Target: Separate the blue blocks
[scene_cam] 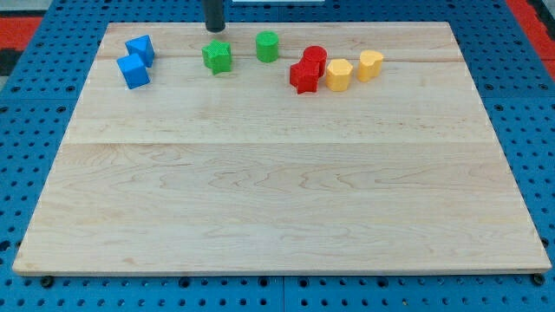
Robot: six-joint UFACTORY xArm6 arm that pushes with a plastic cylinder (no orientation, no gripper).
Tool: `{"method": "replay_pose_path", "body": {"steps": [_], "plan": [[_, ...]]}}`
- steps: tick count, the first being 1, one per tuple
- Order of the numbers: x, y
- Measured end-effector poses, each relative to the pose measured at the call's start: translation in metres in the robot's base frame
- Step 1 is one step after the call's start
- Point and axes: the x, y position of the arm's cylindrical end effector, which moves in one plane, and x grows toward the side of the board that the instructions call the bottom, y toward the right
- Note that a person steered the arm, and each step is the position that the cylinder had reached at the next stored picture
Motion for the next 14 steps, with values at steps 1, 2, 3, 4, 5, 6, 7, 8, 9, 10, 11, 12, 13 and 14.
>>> {"method": "replay_pose_path", "body": {"steps": [1, 2, 3, 4, 5, 6, 7, 8, 9, 10, 11, 12, 13, 14], "plan": [[0.020, -0.008], [0.039, -0.022], [0.060, -0.035], [0.072, -0.059], [0.087, -0.077], [0.097, -0.105], [0.094, -0.111], [0.088, -0.111], [0.077, -0.111], [0.065, -0.111], [0.056, -0.116], [0.056, -0.136], [0.056, -0.140], [0.057, -0.111]]}}
